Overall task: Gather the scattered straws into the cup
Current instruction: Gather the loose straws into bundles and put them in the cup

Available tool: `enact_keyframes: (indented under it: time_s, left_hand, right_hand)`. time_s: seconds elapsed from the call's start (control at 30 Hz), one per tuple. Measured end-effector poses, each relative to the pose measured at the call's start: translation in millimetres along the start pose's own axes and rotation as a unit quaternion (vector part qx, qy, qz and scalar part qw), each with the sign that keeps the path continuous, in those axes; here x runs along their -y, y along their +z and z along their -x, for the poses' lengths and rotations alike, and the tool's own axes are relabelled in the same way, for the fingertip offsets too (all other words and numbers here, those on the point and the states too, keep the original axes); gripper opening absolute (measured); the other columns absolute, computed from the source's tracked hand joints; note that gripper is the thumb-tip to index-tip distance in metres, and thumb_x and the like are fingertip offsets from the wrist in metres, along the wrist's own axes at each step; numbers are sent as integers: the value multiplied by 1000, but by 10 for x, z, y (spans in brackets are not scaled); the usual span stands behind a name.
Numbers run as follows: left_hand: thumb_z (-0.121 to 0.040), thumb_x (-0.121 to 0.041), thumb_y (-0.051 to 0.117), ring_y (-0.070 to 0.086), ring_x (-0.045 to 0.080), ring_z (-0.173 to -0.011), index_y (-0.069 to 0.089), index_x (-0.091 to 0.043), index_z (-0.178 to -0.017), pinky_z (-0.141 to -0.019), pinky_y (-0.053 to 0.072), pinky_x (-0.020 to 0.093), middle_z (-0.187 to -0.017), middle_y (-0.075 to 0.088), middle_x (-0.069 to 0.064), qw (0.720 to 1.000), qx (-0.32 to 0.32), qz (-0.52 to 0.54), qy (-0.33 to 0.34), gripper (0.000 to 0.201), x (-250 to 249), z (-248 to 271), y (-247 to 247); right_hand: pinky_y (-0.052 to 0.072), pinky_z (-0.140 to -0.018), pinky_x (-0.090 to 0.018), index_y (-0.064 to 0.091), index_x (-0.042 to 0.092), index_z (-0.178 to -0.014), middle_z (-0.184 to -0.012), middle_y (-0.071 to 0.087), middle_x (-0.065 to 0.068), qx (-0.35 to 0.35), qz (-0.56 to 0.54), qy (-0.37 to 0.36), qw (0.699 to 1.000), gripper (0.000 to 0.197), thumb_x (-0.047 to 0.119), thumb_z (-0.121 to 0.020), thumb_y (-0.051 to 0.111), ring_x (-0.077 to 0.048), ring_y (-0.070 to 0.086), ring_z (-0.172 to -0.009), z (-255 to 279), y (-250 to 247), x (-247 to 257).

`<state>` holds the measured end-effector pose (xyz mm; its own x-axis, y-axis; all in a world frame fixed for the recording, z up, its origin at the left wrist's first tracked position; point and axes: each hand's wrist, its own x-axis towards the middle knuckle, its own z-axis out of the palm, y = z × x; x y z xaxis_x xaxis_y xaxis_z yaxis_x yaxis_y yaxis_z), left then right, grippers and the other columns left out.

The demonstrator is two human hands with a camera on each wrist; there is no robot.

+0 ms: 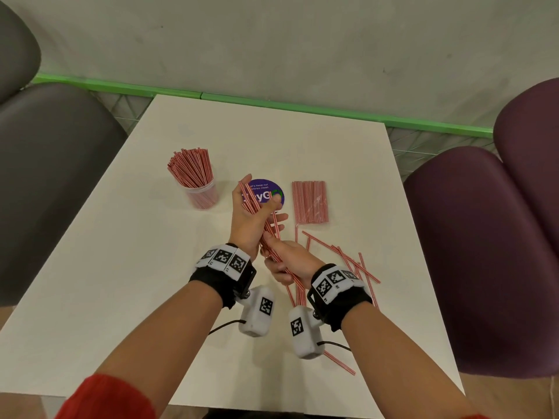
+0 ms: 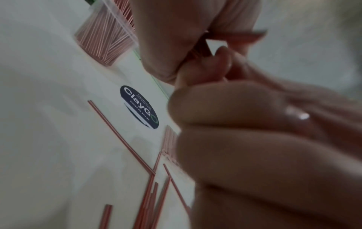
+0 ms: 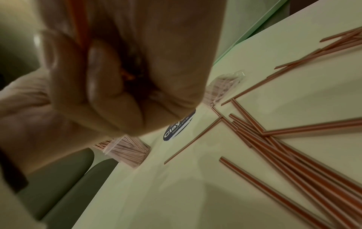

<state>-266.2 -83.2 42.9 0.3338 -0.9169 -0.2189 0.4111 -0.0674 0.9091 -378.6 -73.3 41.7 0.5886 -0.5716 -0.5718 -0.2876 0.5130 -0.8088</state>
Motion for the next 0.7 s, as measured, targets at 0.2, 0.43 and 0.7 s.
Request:
enact_keyframes:
  time_s: [0.2, 0.43, 0.7]
  left_hand:
    - [-96, -15, 48, 39, 6, -35, 40, -31, -117, -37, 40, 18, -62, 42, 1, 998, -55, 2, 10, 27, 58, -11, 29]
    - [-99, -19, 40, 33, 8, -38, 17, -45, -140, -38, 37, 20, -63, 40, 0, 982, -176, 34, 67, 54, -120, -132, -31]
    - [-93, -7, 33, 40, 11, -41, 32, -35, -130, -42, 42, 25, -58, 43, -2, 976, -189, -27, 103, 46, -116, -94, 14]
  right_hand:
    - [24, -35, -17, 43, 18, -70, -39, 33, 9, -2, 23, 5, 1000, 45, 54, -95, 34, -7, 30, -29, -15, 25, -10]
    - [31, -36, -16, 55, 18, -82, -49, 41, 4, -54, -93, 28, 994, 44, 55, -94, 35, -8, 38, -35, 8, -41, -62]
    - [21, -24, -10, 58, 7, -85, -66, 47, -4, -88, -251, 74, 961, 41, 39, -99, 37, -3, 35, -27, -122, 113, 75]
